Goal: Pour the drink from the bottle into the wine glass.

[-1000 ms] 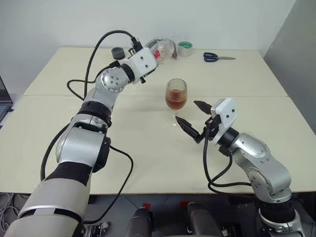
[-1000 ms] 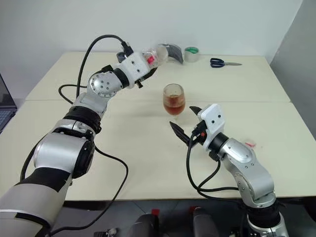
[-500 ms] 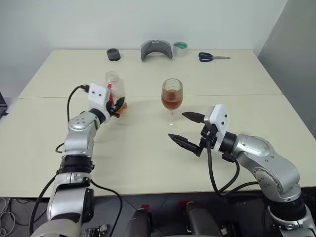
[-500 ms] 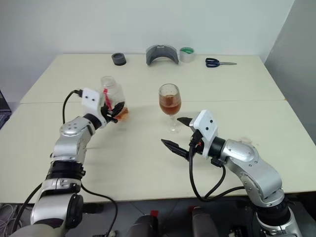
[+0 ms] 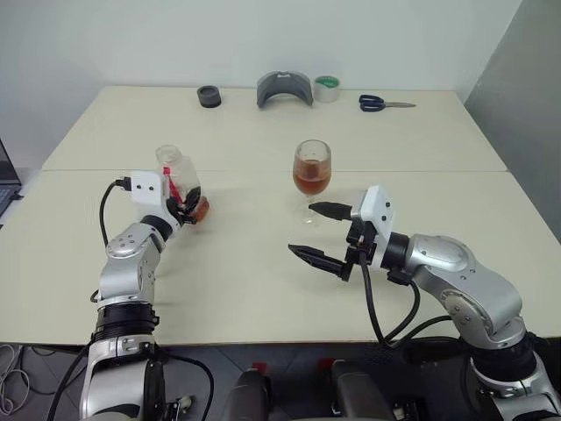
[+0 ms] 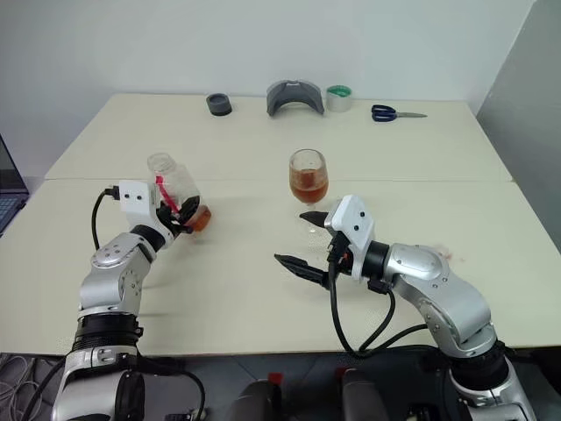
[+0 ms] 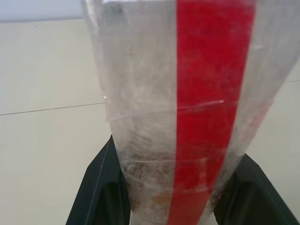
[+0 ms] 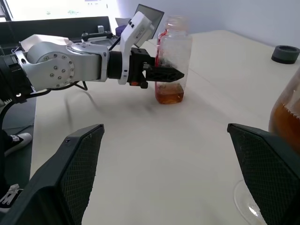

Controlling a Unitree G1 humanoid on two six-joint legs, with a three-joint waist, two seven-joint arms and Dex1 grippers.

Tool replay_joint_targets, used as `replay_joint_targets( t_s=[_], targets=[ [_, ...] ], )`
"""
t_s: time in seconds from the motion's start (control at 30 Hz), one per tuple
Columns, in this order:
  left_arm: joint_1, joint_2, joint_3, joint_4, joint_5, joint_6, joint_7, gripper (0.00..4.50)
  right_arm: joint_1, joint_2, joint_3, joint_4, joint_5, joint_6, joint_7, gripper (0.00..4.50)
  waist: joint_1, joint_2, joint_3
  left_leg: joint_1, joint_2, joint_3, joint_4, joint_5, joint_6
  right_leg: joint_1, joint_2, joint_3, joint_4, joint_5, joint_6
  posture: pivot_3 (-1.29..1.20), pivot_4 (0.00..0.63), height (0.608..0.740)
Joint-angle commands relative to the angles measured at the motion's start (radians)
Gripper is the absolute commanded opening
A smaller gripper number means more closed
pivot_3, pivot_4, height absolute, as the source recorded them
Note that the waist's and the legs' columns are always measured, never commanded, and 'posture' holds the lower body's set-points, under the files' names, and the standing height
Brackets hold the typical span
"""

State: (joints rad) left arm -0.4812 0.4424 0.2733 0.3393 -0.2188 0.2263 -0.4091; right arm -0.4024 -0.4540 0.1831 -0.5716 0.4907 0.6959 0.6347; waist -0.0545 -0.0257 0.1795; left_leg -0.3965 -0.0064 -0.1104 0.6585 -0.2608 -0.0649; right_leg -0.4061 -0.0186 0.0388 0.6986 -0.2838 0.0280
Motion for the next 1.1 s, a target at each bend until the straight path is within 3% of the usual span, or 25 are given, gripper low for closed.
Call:
replay_joint_targets(
  t_s=[0.03,0.27,0.3,0.4,0.73,0.9,1.1],
  targets=[
    [0.022,0.006,-0.003,0.003,0.011,-0.056,-0.001,2.06,-0.011,0.0,-0.002,-0.016,0.004,-0.024,0.014,4.5,0.0,0.0,0.0,0.0,0.0,0.0,0.0,0.0,0.0,0.0,0.0,0.0,0.0,0.0,0.0,0.0,0.15,0.74],
    [0.048,-0.001,-0.008,-0.004,-0.001,-0.08,-0.004,4.39,-0.002,-0.008,-0.002,-0.015,0.001,-0.027,0.024,4.5,0.0,0.0,0.0,0.0,0.0,0.0,0.0,0.0,0.0,0.0,0.0,0.0,0.0,0.0,0.0,0.0,0.15,0.74],
    [0.058,0.002,-0.013,-0.014,0.005,-0.093,-0.008,4.48,0.011,-0.02,0.006,-0.014,-0.016,-0.038,0.028,4.5,0.001,0.0,0.0,0.0,0.0,0.0,0.0,0.0,0.0,0.0,0.0,0.0,0.0,0.0,0.0,0.0,0.15,0.74],
    [0.091,0.005,-0.018,-0.052,0.011,-0.118,-0.008,4.48,0.055,-0.033,0.014,-0.01,-0.051,-0.07,0.021,4.5,0.001,0.0,0.0,0.0,0.0,0.0,0.0,0.0,0.0,0.0,0.0,0.0,0.0,0.0,0.0,0.0,0.15,0.74],
    [0.361,-0.028,-0.004,-0.382,0.046,-0.082,0.117,4.48,0.309,0.148,-0.113,0.129,-0.195,-0.344,-0.226,4.5,0.005,-0.001,-0.001,0.001,0.001,0.001,-0.001,-0.001,0.0,0.001,-0.001,0.001,-0.001,0.0,0.0,0.0,0.15,0.74],
    [0.407,-0.05,-0.011,-0.445,0.032,-0.058,0.126,4.48,0.329,0.236,-0.141,0.217,-0.246,-0.45,-0.3,4.5,0.005,-0.001,-0.001,0.002,0.001,0.002,-0.002,-0.001,0.0,0.001,0.0,0.002,-0.001,0.0,0.0,0.0,0.15,0.74],
    [0.416,-0.065,-0.005,-0.476,-0.011,-0.042,0.102,4.48,0.304,0.235,-0.132,0.282,-0.282,-0.51,-0.287,4.5,0.005,-0.001,-0.001,0.002,0.001,0.002,-0.002,-0.001,0.0,0.001,0.0,0.002,-0.001,0.0,0.0,0.0,0.15,0.74]
  ],
)
